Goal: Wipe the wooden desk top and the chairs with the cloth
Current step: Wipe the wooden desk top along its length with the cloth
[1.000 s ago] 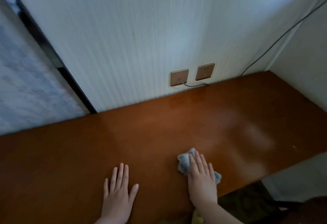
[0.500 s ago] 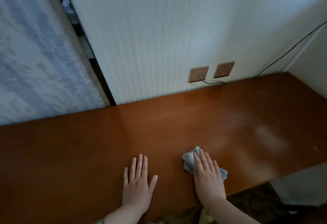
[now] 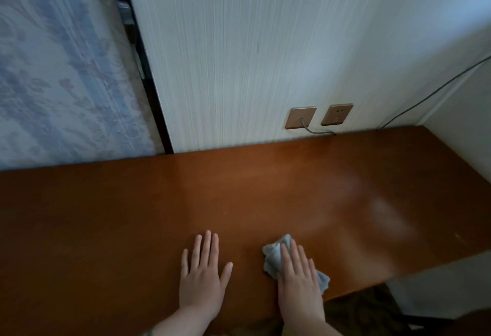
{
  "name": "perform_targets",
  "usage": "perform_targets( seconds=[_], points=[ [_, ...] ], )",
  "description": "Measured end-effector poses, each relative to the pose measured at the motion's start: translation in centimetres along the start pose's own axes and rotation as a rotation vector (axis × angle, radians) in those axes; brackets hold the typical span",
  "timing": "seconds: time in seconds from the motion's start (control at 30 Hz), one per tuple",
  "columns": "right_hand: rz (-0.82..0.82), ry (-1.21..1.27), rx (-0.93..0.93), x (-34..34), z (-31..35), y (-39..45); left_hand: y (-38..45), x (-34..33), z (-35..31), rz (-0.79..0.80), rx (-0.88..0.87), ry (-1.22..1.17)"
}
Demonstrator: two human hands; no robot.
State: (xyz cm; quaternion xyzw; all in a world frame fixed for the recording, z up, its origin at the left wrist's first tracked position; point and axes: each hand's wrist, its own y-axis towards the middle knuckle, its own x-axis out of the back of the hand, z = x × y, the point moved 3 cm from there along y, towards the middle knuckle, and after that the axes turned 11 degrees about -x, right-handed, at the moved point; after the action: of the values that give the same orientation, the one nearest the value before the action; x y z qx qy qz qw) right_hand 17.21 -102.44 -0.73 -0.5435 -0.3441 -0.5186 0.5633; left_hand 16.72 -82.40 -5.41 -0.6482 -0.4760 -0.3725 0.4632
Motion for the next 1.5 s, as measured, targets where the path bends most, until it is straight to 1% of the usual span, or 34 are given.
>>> perform_targets(
  seconds=[0.1, 0.13, 0.17, 0.2, 0.23, 0.3, 0.37, 0.4, 0.43, 0.47, 0.5, 0.53, 0.57, 0.6, 0.63, 0.67, 0.73, 0.77, 0.8, 0.87, 0.9, 0.93, 1.0, 1.03, 1.07, 1.1, 1.17, 1.2, 1.27, 1.3, 1.37, 1.43, 1.5],
  points=[
    [0.128, -0.026, 0.212, -0.6, 2.2, 0.1, 0.3, -0.2, -0.4, -0.012, 0.033, -0.015],
    [0.145, -0.054, 0.25, -0.3, 2.3, 0.9, 0.2, 0.0, -0.6, -0.047, 0.058, -0.033],
    [0.14, -0.063, 0.248, 0.0, 1.7, 1.8, 0.3, 0.3, -0.8, -0.065, 0.094, -0.034],
    [0.112, -0.052, 0.178, 0.4, 0.5, 2.6, 0.4, 0.5, -1.0, -0.092, 0.1, -0.012],
    [0.067, -0.026, 0.053, 0.8, -1.2, 3.1, 0.6, 0.5, -1.6, -0.109, 0.084, 0.018],
    [-0.009, 0.01, -0.199, 1.3, -4.5, 2.9, 0.9, 0.6, -2.7, -0.064, 0.055, 0.013],
    [-0.024, 0.032, -0.322, 1.0, -5.2, 1.5, 1.3, 0.4, -4.0, -0.088, 0.008, 0.013],
    [-0.021, 0.055, -0.329, 0.8, -4.7, 0.9, 1.6, 0.1, -4.5, -0.093, 0.036, 0.014],
    [-0.007, 0.065, -0.294, 0.5, -3.9, 0.6, 2.0, -0.1, -5.1, -0.123, 0.052, 0.025],
    [0.014, 0.071, -0.216, 0.3, -3.0, 0.7, 2.3, 0.2, -5.9, -0.151, 0.037, 0.032],
    [0.039, 0.077, -0.11, 0.1, -2.3, 1.0, 2.6, 0.3, -6.8, -0.139, -0.006, 0.021],
    [0.06, 0.064, 0.008, 0.3, -2.0, 1.6, 3.0, 0.2, -7.8, -0.12, -0.084, 0.017],
    [0.067, 0.031, 0.098, 0.6, -2.2, 2.5, 3.5, 0.1, -8.8, -0.068, -0.164, 0.042],
    [0.06, 0.002, 0.129, 1.0, -3.1, 3.4, 3.9, -0.2, -9.6, -0.052, -0.219, 0.066],
    [0.044, -0.007, 0.09, 1.4, -4.4, 4.3, 4.3, -0.6, -10.3, -0.027, -0.223, 0.049],
    [0.013, 0.013, -0.019, 2.0, -6.2, 4.9, 4.7, -0.8, -10.8, 0.001, -0.208, 0.038],
    [-0.073, 0.097, -0.268, 2.7, -9.8, 4.7, 5.2, -0.7, -12.1, -0.016, -0.227, 0.064],
    [-0.097, 0.117, -0.341, 2.6, -10.8, 4.1, 5.3, -1.0, -12.7, -0.019, -0.256, 0.069],
    [-0.114, 0.116, -0.373, 2.5, -11.3, 3.3, 5.4, -1.1, -13.5, -0.02, -0.282, 0.067],
    [-0.089, 0.138, -0.324, 2.2, -10.6, 2.1, 5.7, -1.6, -14.7, -0.059, -0.323, 0.069],
    [-0.051, 0.15, -0.252, 2.1, -10.1, 1.9, 5.9, -2.0, -15.2, -0.068, -0.337, 0.065],
    [-0.009, 0.14, -0.153, 2.1, -9.8, 2.0, 6.2, -2.4, -15.7, -0.043, -0.344, 0.072],
    [0.095, 0.102, 0.051, 2.5, -10.5, 3.0, 7.0, -2.7, -17.2, -0.028, -0.392, 0.102],
    [0.123, 0.065, 0.12, 2.8, -11.6, 3.7, 7.4, -2.8, -18.0, -0.017, -0.417, 0.11],
    [0.111, 0.036, 0.125, 3.2, -13.2, 4.4, 7.9, -2.9, -18.7, -0.015, -0.436, 0.117],
    [0.077, 0.033, 0.055, 3.7, -15.1, 5.0, 8.4, -3.2, -19.5, -0.004, -0.433, 0.134],
    [-0.024, 0.098, -0.223, 4.6, -19.0, 5.7, 9.2, -3.8, -21.4, -0.012, -0.464, 0.14],
    [-0.064, 0.125, -0.329, 4.8, -20.3, 5.7, 9.7, -4.1, -22.6, -0.012, -0.484, 0.129],
    [-0.117, 0.153, -0.413, 4.8, -20.8, 5.3, 10.5, -4.0, -25.2, -0.031, -0.511, 0.134],
    [-0.123, 0.172, -0.408, 4.6, -20.4, 5.2, 11.0, -4.0, -26.4, -0.026, -0.526, 0.137],
    [-0.074, 0.195, -0.323, 4.2, -19.7, 5.1, 12.1, -4.5, -28.2, 0.021, -0.552, 0.139],
    [-0.004, 0.171, -0.166, 4.3, -20.0, 5.9, 13.1, -4.6, -29.0, 0.028, -0.566, 0.148],
    [0.016, 0.103, -0.009, 5.2, -21.8, 7.5, 13.6, -4.9, -28.8, 0.05, -0.542, 0.152]
  ],
)
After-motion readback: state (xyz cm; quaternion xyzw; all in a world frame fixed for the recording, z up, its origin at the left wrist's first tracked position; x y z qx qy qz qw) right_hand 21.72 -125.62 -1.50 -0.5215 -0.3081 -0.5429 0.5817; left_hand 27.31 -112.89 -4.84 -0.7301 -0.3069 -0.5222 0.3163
